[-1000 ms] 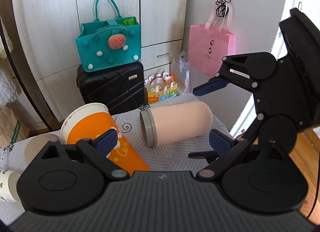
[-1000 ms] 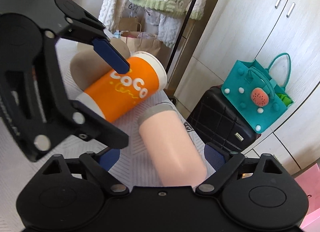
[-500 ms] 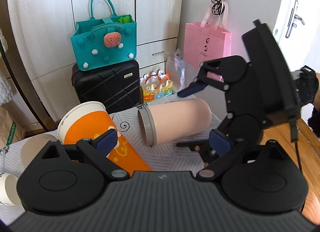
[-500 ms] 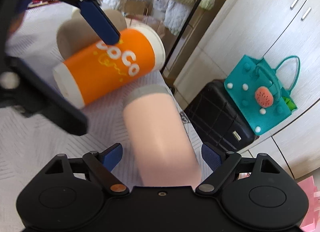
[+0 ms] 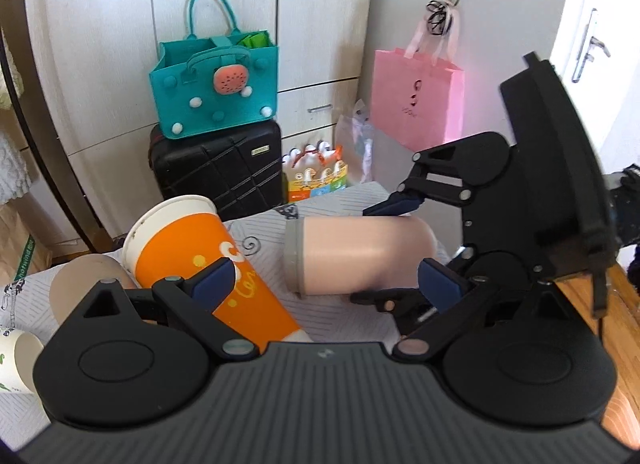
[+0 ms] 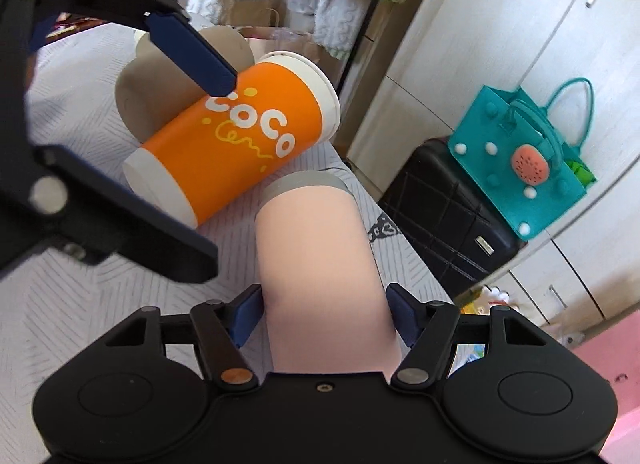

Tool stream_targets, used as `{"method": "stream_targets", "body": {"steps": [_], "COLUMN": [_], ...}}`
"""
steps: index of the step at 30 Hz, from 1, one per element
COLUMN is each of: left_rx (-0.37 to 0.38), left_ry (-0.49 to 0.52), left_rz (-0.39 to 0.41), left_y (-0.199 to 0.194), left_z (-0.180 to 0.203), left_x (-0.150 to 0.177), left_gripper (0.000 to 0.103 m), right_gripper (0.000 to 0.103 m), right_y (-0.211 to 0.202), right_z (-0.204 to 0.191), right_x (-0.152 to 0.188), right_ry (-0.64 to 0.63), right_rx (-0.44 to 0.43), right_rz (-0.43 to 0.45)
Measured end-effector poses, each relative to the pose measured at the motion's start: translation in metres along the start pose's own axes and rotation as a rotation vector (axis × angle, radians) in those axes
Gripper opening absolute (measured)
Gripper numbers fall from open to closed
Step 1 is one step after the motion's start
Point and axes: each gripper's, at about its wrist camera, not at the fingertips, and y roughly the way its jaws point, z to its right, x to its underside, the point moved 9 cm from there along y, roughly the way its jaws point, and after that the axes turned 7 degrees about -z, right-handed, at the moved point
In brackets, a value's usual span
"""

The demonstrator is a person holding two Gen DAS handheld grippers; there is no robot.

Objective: Flip cup upright
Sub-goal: 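Close the right gripper around the pink tumbler's body, then lift the pink tumbler with the right gripper and rotate it lid-up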

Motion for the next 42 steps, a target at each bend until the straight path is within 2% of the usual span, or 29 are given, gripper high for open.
{"method": "stream_targets", "body": {"steps": [13, 21, 27, 35, 42], "left_rx": [0.01, 0.017, 0.016, 0.036, 0.022], "left_ry": [-0.005, -0.019, -0.032, -0.079, -0.161], "left_rz": [0.012, 0.037, 0.027, 0.041, 0.058], "left_y": [-0.03, -0.051, -0.06, -0.073, -0.103], "left_z": [0.001, 0.001, -0.005, -0.025, -0.064], "left_x": [0.035, 0.057, 0.078, 0.108, 0.13], "left_gripper": [0.099, 0.099, 0.099, 0.099, 0.099], "right_gripper": [0.07, 0.068, 0.068, 0.067, 0.067], "right_y": [-0.037, -0.063, -0.077, -0.095, -0.111], "right_z": [-0.02, -0.05, -0.074, -0.115, -0.153], "right_x": [0.026, 0.037, 0.038, 0.031, 0.006], "right_ry": [0.166, 0.178, 0.195, 0.186, 0.184], "right_rx": [0.069, 0.086, 0.101, 0.134, 0.079], "right_rz": [-0.022, 0.0, 0.032, 0.137, 0.249]}}
